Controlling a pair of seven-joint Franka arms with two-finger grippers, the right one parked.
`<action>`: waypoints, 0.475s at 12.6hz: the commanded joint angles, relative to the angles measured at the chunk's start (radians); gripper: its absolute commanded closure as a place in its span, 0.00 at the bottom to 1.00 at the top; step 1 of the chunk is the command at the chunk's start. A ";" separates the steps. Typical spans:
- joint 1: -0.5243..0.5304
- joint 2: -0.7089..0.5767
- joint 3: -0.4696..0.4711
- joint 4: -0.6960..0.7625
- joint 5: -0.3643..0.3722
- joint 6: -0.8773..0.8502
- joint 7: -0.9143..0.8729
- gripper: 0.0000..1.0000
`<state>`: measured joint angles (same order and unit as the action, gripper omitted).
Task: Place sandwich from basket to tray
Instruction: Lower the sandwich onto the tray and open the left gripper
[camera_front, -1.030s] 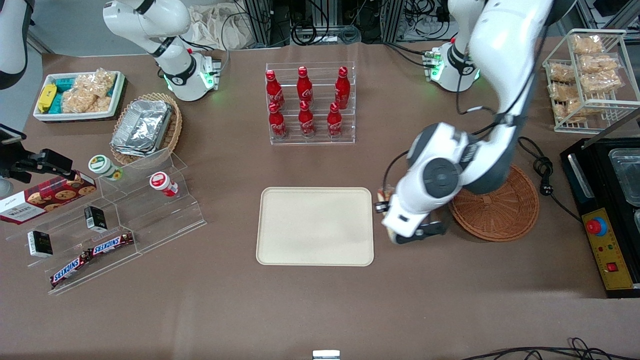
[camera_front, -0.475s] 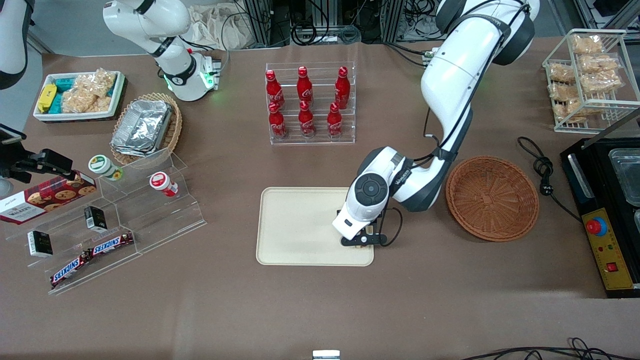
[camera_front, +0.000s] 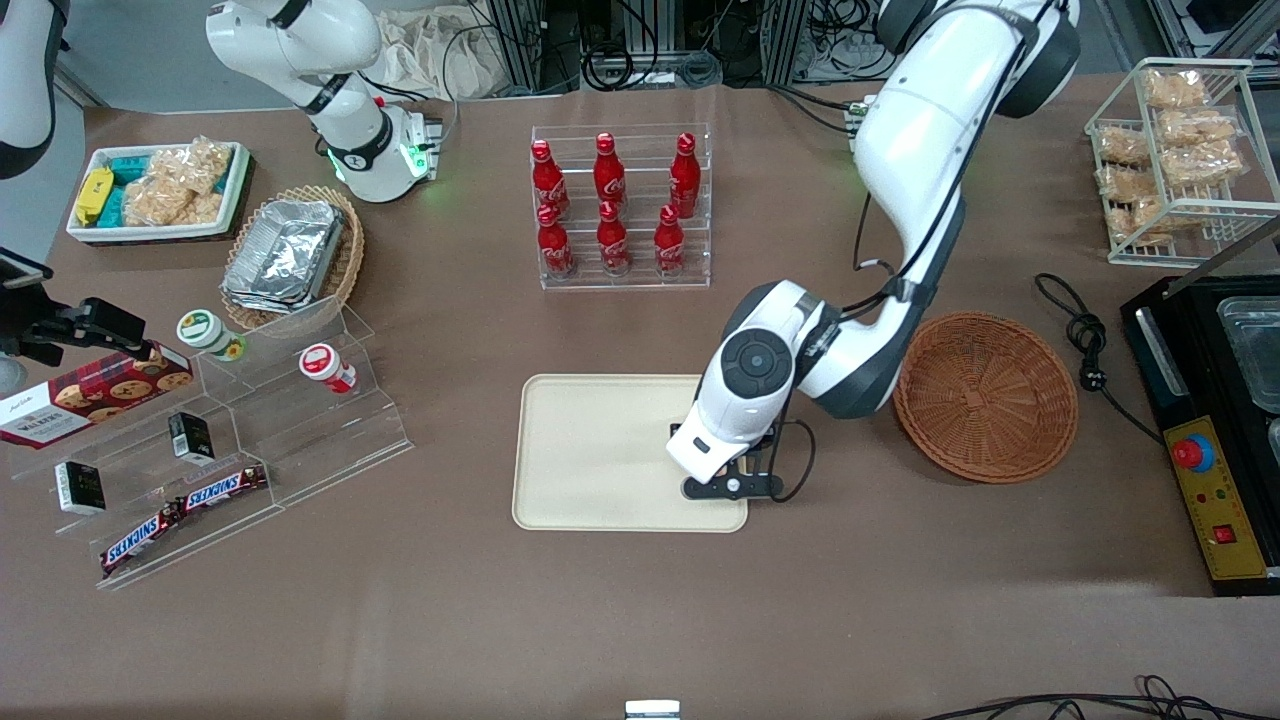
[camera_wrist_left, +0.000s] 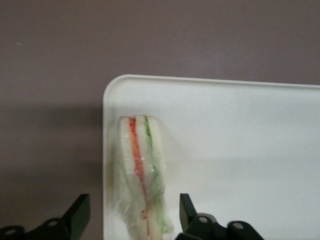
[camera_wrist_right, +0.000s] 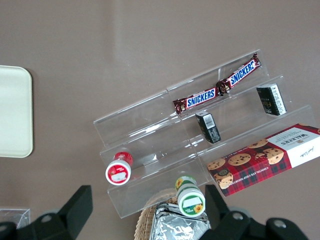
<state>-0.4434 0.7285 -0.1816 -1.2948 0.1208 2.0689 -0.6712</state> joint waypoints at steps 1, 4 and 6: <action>0.093 -0.237 0.019 -0.139 0.014 -0.125 0.016 0.00; 0.210 -0.521 0.018 -0.403 0.007 -0.125 0.074 0.00; 0.297 -0.647 0.019 -0.498 -0.004 -0.131 0.131 0.00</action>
<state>-0.2131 0.2407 -0.1516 -1.6202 0.1251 1.9192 -0.5788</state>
